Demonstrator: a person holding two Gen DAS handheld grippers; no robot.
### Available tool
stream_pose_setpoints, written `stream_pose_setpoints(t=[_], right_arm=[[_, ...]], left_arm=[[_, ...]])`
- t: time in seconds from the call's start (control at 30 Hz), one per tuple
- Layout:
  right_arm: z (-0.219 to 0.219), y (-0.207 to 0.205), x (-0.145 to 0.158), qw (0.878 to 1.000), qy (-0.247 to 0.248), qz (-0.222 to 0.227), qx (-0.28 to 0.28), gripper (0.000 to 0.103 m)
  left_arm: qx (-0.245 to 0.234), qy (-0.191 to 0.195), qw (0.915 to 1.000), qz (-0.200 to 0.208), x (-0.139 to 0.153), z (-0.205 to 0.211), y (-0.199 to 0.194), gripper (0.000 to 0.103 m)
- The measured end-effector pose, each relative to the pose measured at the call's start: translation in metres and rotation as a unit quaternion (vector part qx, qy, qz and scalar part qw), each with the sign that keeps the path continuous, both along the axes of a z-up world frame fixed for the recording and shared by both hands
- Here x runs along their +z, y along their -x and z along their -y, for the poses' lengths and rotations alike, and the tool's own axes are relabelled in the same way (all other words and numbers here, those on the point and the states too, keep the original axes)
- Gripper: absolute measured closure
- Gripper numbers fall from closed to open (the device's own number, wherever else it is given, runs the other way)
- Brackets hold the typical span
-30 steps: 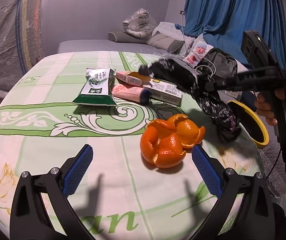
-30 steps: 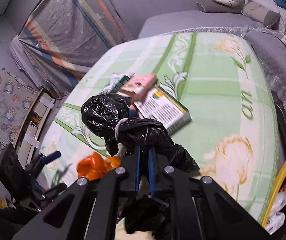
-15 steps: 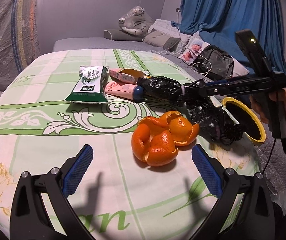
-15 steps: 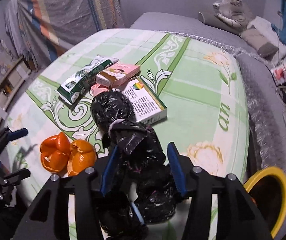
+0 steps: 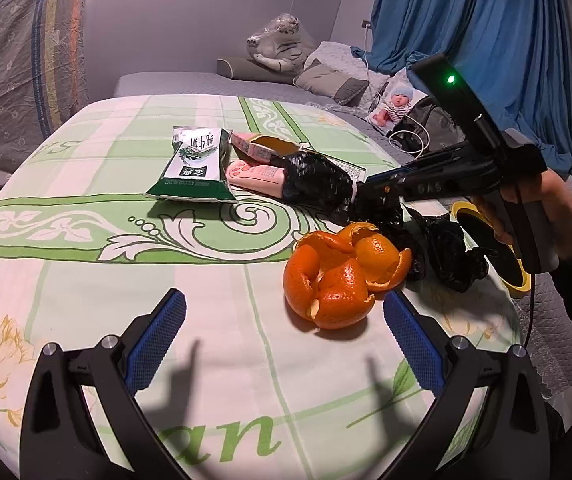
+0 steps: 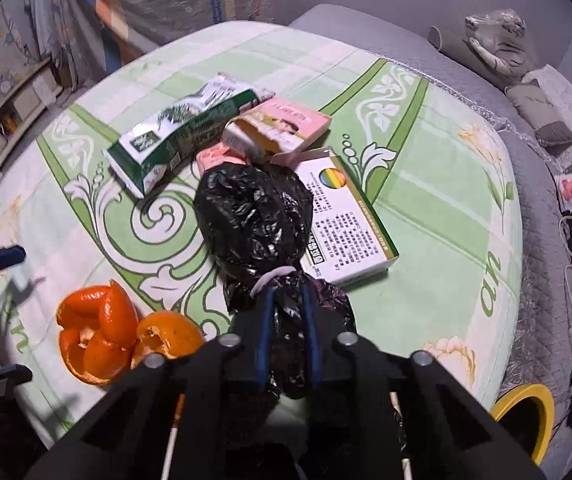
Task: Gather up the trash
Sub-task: 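Lift the black plastic bag off the table with the right gripper, then carry the black bag with the right gripper over the yellow-rimmed bin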
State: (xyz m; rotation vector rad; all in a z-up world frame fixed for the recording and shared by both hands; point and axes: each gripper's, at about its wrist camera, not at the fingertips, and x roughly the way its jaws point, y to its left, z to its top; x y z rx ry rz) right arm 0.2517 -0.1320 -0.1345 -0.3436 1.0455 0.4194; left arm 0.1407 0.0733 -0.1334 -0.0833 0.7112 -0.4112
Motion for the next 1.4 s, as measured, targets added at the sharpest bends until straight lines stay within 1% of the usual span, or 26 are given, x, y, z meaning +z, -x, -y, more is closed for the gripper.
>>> stream_pose_setpoints(t=[0.07,0.1,0.17,0.23,0.27,0.33,0.37,0.43,0.47,0.53,0.63,0.73,0.83,0.87,0.9,0.97,1.03,1.1,1.13,1.17,1.27,1.3,1.4], right_arm=[[0.011,0.003,0.014,0.999,-0.041,0.004,-0.007,0.094],[0.021,0.006,0.025,0.997,-0.075,0.003,-0.011,0.094],[0.046,0.017,0.051,0.99,-0.14,0.017,-0.026,0.094],[0.07,0.031,0.071,0.98,-0.192,0.035,-0.041,0.094],[0.085,0.039,0.081,0.973,-0.221,0.046,-0.052,0.094],[0.109,0.055,0.093,0.961,-0.261,0.061,-0.07,0.094],[0.123,0.066,0.098,0.955,-0.279,0.07,-0.078,0.094],[0.146,0.081,0.103,0.945,-0.301,0.084,-0.095,0.093],[0.162,0.092,0.105,0.939,-0.315,0.091,-0.107,0.093],[0.183,0.108,0.108,0.931,-0.326,0.106,-0.127,0.093],[0.213,0.132,0.106,0.92,-0.345,0.115,-0.149,0.093],[0.234,0.152,0.1,0.914,-0.349,0.121,-0.169,0.093],[0.248,0.172,0.096,0.909,-0.355,0.128,-0.179,0.093],[0.251,0.176,0.095,0.908,-0.356,0.13,-0.182,0.093],[0.254,0.18,0.093,0.906,-0.358,0.131,-0.184,0.093],[0.262,0.188,0.09,0.901,-0.365,0.133,-0.192,0.093],[0.267,0.194,0.088,0.899,-0.368,0.136,-0.196,0.093],[0.272,0.197,0.085,0.895,-0.373,0.138,-0.201,0.093],[0.275,0.2,0.083,0.894,-0.375,0.139,-0.203,0.093],[0.276,0.202,0.083,0.893,-0.377,0.14,-0.204,0.093],[0.277,0.209,0.081,0.886,-0.39,0.14,-0.207,0.093],[0.277,0.208,0.08,0.886,-0.39,0.139,-0.208,0.093],[0.278,0.212,0.078,0.883,-0.394,0.138,-0.214,0.093]], left_arm=[[-0.009,-0.007,0.9999,0.005,0.003,0.007,0.001,0.008],[-0.015,-0.012,0.9998,0.008,0.004,0.011,0.002,0.008],[-0.032,-0.021,0.9991,0.017,0.01,0.021,0.002,0.008],[-0.059,-0.024,0.9976,0.028,0.019,0.039,0.003,0.008],[-0.07,-0.023,0.9968,0.031,0.021,0.045,0.002,0.008],[-0.101,-0.022,0.994,0.034,0.027,0.067,0.001,0.008],[-0.119,-0.023,0.9919,0.036,0.03,0.081,0.0,0.008],[-0.141,-0.032,0.9888,0.038,0.03,0.102,-0.002,0.008],[-0.149,-0.036,0.9874,0.039,0.03,0.11,-0.003,0.008],[-0.166,-0.054,0.984,0.035,0.027,0.136,-0.009,0.008],[-0.19,-0.057,0.9798,0.022,0.024,0.159,-0.016,0.008],[-0.193,-0.075,0.9783,0.016,0.018,0.175,-0.022,0.008],[-0.193,-0.093,0.9768,0.002,0.011,0.187,-0.031,0.009],[-0.195,-0.101,0.9756,-0.003,0.008,0.191,-0.033,0.01],[-0.195,-0.11,0.9745,-0.004,0.006,0.195,-0.033,0.016],[-0.195,-0.136,0.9714,-0.01,0.0,0.202,-0.033,0.024],[-0.188,-0.153,0.9701,-0.014,-0.006,0.204,-0.034,0.03],[-0.188,-0.155,0.9697,-0.022,-0.007,0.204,-0.034,0.047],[-0.187,-0.153,0.97,-0.026,-0.008,0.203,-0.034,0.05],[-0.186,-0.153,0.9703,-0.028,-0.008,0.203,-0.035,0.056],[-0.18,-0.153,0.9713,-0.031,-0.007,0.202,-0.037,0.066],[-0.179,-0.15,0.9717,-0.031,-0.006,0.202,-0.036,0.069],[-0.171,-0.141,0.975,-0.016,0.003,0.201,-0.032,0.07]])
